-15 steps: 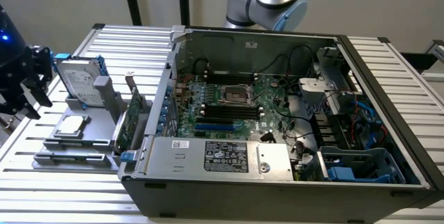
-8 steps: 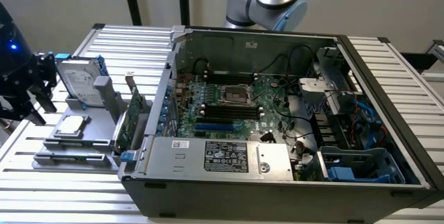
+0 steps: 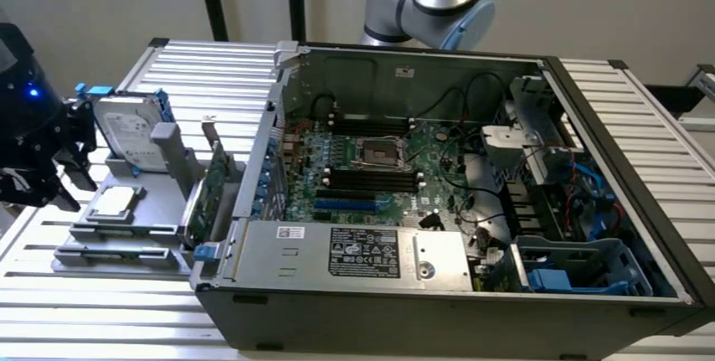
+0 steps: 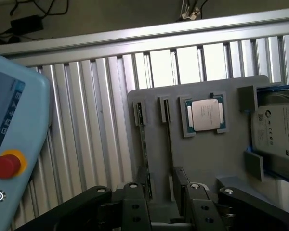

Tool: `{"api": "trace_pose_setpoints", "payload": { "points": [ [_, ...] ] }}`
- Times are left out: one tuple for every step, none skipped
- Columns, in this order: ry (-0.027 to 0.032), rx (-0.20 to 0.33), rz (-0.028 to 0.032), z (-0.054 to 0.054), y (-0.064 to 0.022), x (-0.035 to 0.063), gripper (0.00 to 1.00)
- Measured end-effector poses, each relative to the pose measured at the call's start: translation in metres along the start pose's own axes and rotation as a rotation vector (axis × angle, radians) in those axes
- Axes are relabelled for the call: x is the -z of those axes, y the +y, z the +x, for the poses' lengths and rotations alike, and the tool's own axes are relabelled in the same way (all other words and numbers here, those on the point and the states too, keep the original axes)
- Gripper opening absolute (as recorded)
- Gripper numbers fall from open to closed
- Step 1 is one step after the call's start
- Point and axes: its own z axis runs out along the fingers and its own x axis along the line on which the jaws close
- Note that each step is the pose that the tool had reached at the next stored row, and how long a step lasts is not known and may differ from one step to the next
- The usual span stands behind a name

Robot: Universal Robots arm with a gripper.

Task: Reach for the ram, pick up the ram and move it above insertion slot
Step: 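Pick up the ram and move it above insertion slot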

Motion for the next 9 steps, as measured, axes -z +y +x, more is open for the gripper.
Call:
{"api": "trace_pose_setpoints", "payload": {
  "points": [
    [0.0001,0.001,-0.0004,0.001,-0.0003,-0.0018,0.36],
    [0.0002,0.002,-0.0009,0.001,-0.0006,-0.0035,0.36],
    [0.0002,0.003,-0.0012,0.002,-0.0008,-0.0054,0.36],
    [0.0003,0.004,-0.0012,0.002,-0.0011,-0.0074,0.36],
    [0.0002,0.006,-0.0012,0.003,-0.0013,-0.0092,0.36],
    [0.0004,0.008,-0.0013,0.003,-0.0014,-0.0109,0.36],
    [0.0005,0.012,-0.0014,0.003,-0.0016,-0.0127,0.36],
    [0.0007,0.016,-0.0014,0.003,-0.0018,-0.0145,0.36],
    [0.0008,0.019,-0.0013,0.003,-0.002,-0.0163,0.36]
  ]
}}
